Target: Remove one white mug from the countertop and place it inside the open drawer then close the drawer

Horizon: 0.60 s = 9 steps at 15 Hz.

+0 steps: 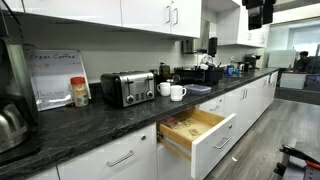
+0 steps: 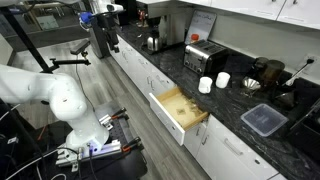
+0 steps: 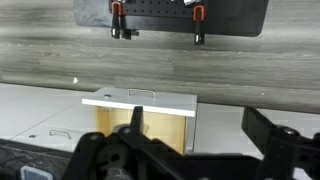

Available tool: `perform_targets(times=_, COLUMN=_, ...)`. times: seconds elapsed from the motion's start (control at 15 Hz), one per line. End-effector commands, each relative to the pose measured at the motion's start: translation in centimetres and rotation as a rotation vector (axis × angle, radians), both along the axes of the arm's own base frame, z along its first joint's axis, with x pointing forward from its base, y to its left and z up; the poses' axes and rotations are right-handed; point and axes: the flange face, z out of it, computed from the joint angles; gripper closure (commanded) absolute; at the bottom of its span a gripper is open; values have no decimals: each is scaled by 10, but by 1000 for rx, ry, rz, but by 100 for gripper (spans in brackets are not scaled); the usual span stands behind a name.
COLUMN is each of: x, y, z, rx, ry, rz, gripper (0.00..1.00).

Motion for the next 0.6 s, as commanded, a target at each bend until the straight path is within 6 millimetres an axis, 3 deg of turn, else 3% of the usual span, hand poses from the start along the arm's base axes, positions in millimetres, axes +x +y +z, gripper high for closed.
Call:
perform_targets(times=0.0, x=28, y=-10, z=-1, rx=-6, ry=-32, rz=7, gripper=0)
perform_targets(times=0.53, x=106, y=-51, z=-22, rx=53, ry=-100, rz=-21, gripper=0)
